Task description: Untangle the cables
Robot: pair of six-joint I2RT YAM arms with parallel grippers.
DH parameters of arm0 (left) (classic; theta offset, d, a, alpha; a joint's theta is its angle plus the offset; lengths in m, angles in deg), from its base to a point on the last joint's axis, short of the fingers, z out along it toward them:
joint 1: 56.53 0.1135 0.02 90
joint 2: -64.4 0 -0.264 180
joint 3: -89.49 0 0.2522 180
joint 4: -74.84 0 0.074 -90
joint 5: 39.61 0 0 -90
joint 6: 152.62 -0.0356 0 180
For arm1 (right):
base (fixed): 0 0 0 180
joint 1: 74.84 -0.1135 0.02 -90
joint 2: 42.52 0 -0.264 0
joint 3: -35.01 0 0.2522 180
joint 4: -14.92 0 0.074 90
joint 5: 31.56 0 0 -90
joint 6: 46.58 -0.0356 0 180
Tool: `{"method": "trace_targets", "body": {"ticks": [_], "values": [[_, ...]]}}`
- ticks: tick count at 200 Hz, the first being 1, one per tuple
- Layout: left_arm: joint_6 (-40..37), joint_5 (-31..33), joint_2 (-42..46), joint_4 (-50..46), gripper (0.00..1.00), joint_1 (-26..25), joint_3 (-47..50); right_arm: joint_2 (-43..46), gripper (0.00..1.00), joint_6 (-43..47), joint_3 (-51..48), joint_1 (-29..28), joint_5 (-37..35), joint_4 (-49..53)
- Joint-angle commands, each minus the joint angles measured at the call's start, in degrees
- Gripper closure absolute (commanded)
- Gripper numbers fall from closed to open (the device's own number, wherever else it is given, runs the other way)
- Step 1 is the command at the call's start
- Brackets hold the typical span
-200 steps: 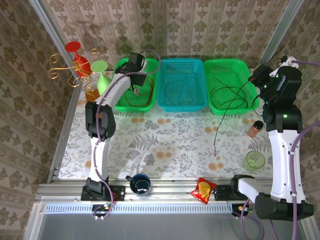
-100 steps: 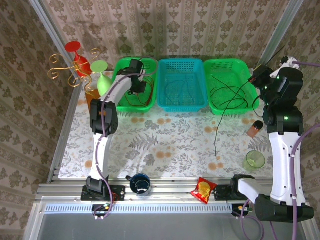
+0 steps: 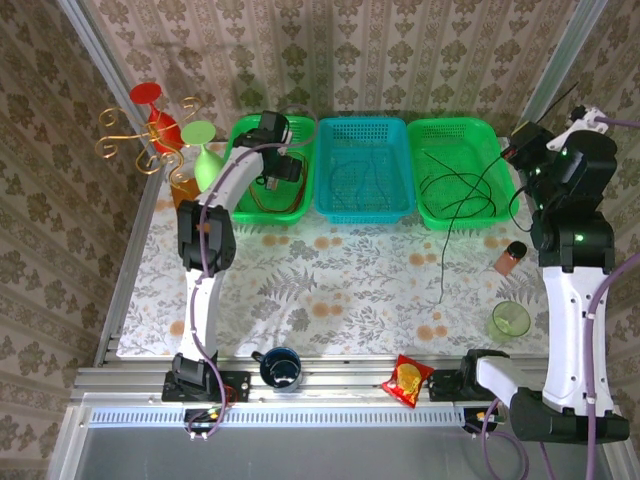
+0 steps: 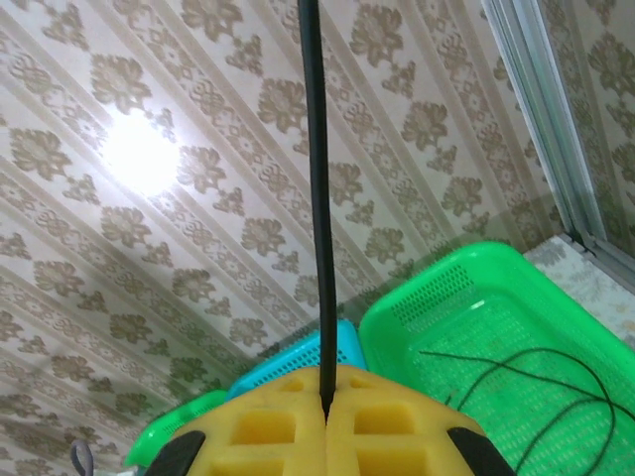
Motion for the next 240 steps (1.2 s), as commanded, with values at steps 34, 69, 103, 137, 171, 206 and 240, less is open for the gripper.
{"method": "trace_targets", "body": {"ticks": [34, 69, 103, 137, 171, 206, 240], "values": [[-4.9, 3.9, 7.2, 0.9, 0.08, -1.8, -5.4, -5.6, 1.00, 0.2, 11.0, -0.6, 0.4, -1.4], [-5.9, 3.7, 9.3, -1.7, 0.08, -3.1, -9.3, -9.9, 1.00, 1.0, 16.5, -1.1, -0.1, -3.5], [-5.3, 2.6, 14.7, -1.3, 0.07, -4.9, -5.1, -14.3, 1.00, -0.7, 19.0, -1.2, -5.4, -10.8], [-3.2, 0.2, 22.8, 5.8, 0.07, -9.2, 7.9, -19.2, 1.00, -1.8, 20.7, -1.2, -7.8, -20.5], [-0.1, -1.2, 27.3, 8.6, 0.06, -12.5, 15.8, -25.8, 1.00, -2.8, 27.7, -1.3, -10.0, -21.3], [3.7, -2.4, 30.3, 11.1, 0.06, -14.9, 21.3, -29.4, 1.00, -5.0, 30.1, -1.7, -7.4, -25.8], [6.1, -2.1, 32.3, 12.1, 0.07, -16.1, 25.8, -31.5, 1.00, -1.0, 31.9, -1.8, -9.7, -26.6]]}}
